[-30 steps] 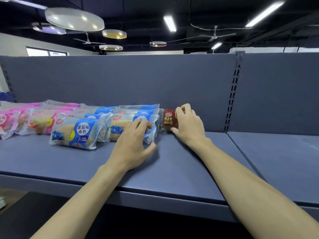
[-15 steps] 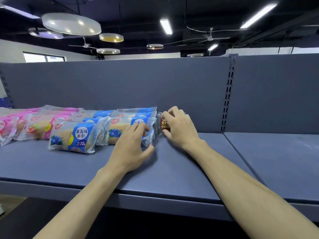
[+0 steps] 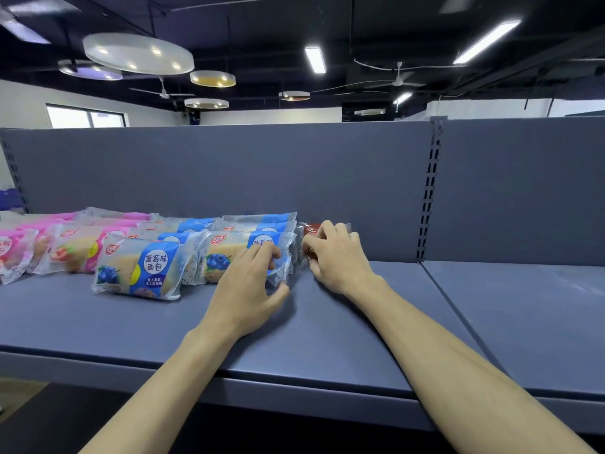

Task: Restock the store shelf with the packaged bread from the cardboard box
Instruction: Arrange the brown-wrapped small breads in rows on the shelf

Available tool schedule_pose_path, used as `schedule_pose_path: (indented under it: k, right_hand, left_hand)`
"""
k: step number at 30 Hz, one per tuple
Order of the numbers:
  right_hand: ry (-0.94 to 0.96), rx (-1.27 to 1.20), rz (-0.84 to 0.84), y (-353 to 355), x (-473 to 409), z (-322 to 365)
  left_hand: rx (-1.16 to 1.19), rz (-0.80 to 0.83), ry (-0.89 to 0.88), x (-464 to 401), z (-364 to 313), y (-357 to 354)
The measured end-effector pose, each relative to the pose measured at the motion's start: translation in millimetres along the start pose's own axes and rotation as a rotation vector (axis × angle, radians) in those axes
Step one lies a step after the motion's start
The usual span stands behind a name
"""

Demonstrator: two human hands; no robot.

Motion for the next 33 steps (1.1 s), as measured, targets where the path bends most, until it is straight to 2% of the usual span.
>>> schedule_pose_path:
  k: [15,27,33]
  right_hand:
    - [0.019,-0.054,0.163,5.4,4.6,0.3]
    - [0.122,0.154,0.556,75.5,57.1,-0.7]
    - [0.142,0.194,0.527,127.4,55.1,31.0]
  left_hand:
    - [-0.071,0.056,-0.004,-0.4,-3.6,-3.5]
    - [-0.187,0.150,-0.013,3.8,-17.6,8.0]
    - [-0.438,0.243,-0.222,7.3,-22.0,74.0]
Point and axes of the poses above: each hand's wrist, its own x-axis away from the middle knuckle, its own y-axis out of the back of the hand, z = x × y, the point moved 6 cm from there along -x, towards the middle knuckle, and after that the axes turned 12 degrees about x, right-handed, at the moved point
